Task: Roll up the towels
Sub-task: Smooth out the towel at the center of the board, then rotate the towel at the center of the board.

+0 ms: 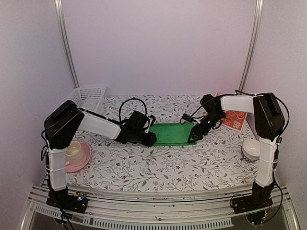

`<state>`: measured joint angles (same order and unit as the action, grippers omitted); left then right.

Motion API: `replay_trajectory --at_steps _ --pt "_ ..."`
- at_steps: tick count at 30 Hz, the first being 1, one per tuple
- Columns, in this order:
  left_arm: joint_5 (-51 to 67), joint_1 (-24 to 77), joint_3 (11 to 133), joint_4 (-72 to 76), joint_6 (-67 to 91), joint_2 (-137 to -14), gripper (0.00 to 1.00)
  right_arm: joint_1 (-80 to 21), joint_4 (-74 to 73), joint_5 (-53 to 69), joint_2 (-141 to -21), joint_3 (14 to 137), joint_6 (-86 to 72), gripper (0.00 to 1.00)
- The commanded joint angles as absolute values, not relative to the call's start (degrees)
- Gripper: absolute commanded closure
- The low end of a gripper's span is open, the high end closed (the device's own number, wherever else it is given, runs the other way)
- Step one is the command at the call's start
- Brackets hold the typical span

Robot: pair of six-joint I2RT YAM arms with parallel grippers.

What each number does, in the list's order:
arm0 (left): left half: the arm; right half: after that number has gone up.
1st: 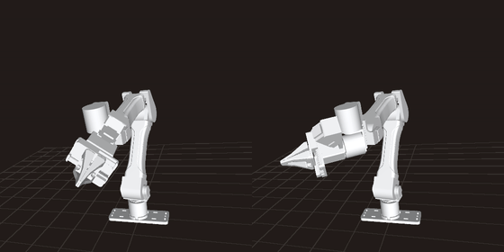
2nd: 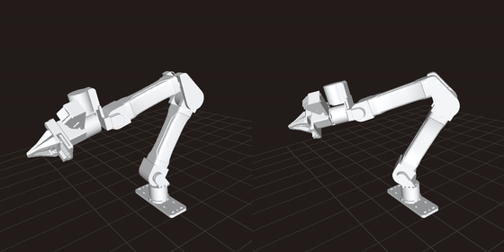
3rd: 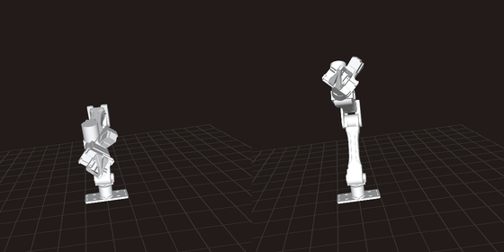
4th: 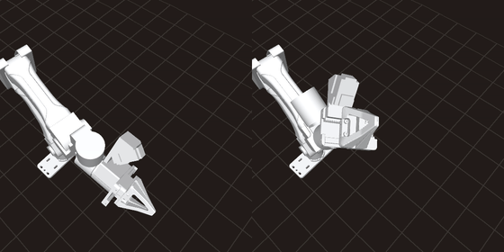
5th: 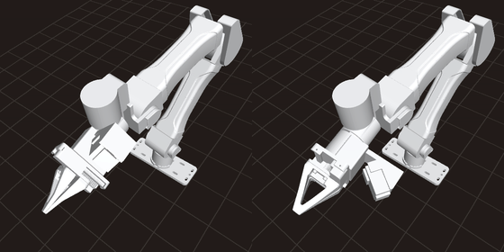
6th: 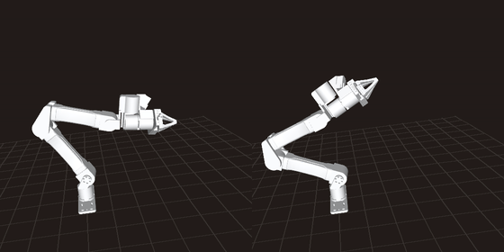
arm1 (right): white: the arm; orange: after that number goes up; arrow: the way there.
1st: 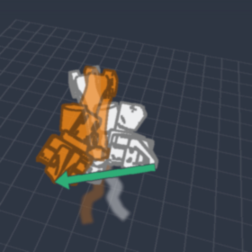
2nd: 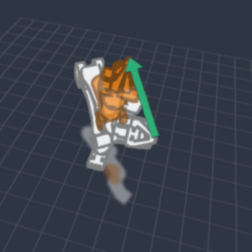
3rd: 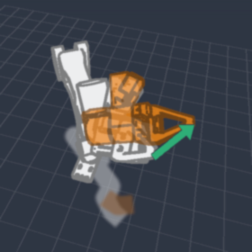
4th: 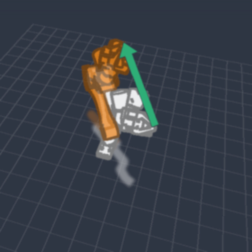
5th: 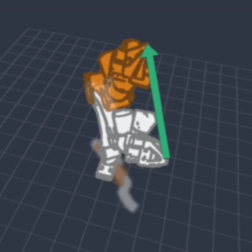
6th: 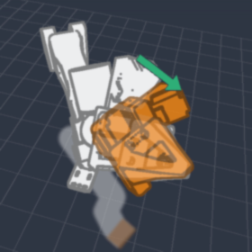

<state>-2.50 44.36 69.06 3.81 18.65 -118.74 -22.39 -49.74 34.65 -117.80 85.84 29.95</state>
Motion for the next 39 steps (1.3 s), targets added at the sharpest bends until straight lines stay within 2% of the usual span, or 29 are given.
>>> replay_trajectory --at_steps 1,13,18,20,21,23,28,31,33,36,39 --pt "-4.78 43.70 69.09 0.01 18.90 -119.57 0.53 -22.37 -53.16 35.11 -118.95 85.34 32.60 0.34" --pt "-5.27 43.70 69.30 -0.53 18.94 -120.80 0.52 -22.91 -54.40 30.96 -122.68 83.90 33.72 0.36" --pt "-6.24 43.50 70.31 -1.79 17.74 -121.43 0.52 -23.26 -56.25 35.56 -117.75 85.53 35.66 0.35" --pt "-6.60 43.30 70.65 -2.54 17.19 -121.64 0.52 -23.23 -56.05 38.36 -114.26 85.98 36.63 0.31" --pt "-6.81 43.15 70.63 -2.86 17.00 -121.60 0.51 -23.21 -55.63 39.15 -112.52 85.97 37.00 0.24" --pt "-6.85 42.71 70.24 -2.90 16.75 -121.27 0.50 -23.16 -53.70 39.54 -109.71 85.46 36.89 0.01" --pt "-7.43 40.50 69.57 -3.05 15.54 -120.40 0.47 -22.40 -49.97 38.14 -107.91 85.12 34.91 0.01" --pt "-7.82 37.81 70.56 -3.97 13.95 -120.85 0.41 -21.28 -47.52 36.63 -107.39 84.80 32.70 0.01" --pt "-8.96 35.11 72.31 -5.36 12.50 -121.73 0.29 -20.30 -46.46 35.99 -107.09 84.58 31.61 0.01" --pt "-8.74 30.01 75.98 -7.29 11.23 -122.50 0.21 -18.76 -45.44 35.31 -107.14 84.50 30.02 0.01" --pt "-6.64 29.24 77.92 -5.89 9.79 -119.81 0.03 -17.30 -44.82 35.29 -106.69 84.22 29.41 0.01"
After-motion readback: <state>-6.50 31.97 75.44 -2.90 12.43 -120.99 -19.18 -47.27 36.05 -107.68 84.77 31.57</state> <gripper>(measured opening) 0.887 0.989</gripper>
